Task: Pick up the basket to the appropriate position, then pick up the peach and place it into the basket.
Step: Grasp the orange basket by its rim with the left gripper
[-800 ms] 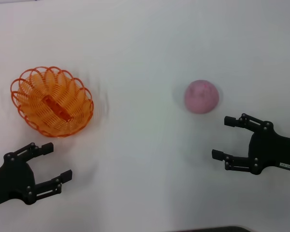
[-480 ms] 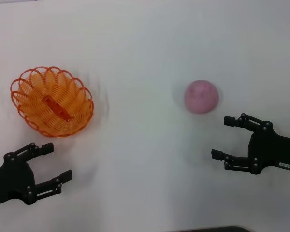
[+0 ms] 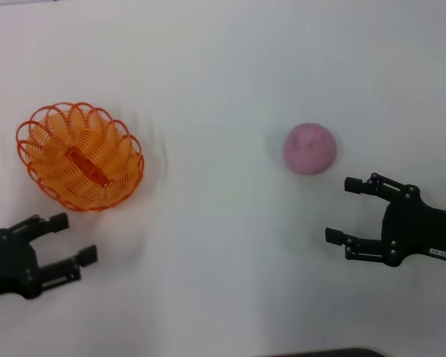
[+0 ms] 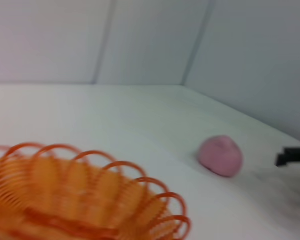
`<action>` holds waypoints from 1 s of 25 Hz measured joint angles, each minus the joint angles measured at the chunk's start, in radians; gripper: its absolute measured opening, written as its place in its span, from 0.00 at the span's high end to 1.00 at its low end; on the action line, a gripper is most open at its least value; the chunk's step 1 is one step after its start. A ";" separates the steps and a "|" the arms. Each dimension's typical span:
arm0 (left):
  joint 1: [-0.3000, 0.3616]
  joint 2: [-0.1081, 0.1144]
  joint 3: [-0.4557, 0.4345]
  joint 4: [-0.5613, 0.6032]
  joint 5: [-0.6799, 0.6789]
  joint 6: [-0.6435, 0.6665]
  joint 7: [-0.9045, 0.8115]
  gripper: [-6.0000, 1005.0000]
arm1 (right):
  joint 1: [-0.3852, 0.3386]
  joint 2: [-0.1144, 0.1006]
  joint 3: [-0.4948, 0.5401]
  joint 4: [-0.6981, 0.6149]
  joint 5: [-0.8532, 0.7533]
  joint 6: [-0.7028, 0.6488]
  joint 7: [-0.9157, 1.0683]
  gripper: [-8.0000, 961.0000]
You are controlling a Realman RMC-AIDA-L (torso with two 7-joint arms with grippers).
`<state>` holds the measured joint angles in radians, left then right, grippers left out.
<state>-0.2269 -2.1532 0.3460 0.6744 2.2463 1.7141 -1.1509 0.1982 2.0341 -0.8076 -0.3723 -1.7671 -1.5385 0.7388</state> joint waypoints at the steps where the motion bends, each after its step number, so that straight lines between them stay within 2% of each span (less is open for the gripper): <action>1: -0.004 0.002 0.000 0.015 0.000 -0.001 -0.058 0.16 | 0.000 0.000 0.001 0.000 0.000 0.000 0.000 0.03; 6: -0.024 0.021 0.000 0.076 0.006 0.006 -0.308 0.16 | 0.000 0.000 0.003 -0.002 0.000 0.000 0.002 0.03; 12: -0.050 0.046 0.003 0.099 0.009 -0.002 -0.508 0.16 | 0.000 0.000 0.002 -0.002 0.000 0.000 0.002 0.03; 19: -0.071 0.052 0.004 0.147 0.010 -0.026 -0.628 0.16 | 0.000 -0.002 0.001 -0.002 0.000 -0.002 0.009 0.03; 25: -0.109 0.053 0.023 0.190 0.011 -0.047 -0.649 0.16 | 0.002 0.000 -0.001 -0.002 0.000 -0.002 0.010 0.03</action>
<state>-0.3356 -2.0998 0.3694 0.8644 2.2578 1.6667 -1.7997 0.1999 2.0336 -0.8091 -0.3744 -1.7671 -1.5401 0.7493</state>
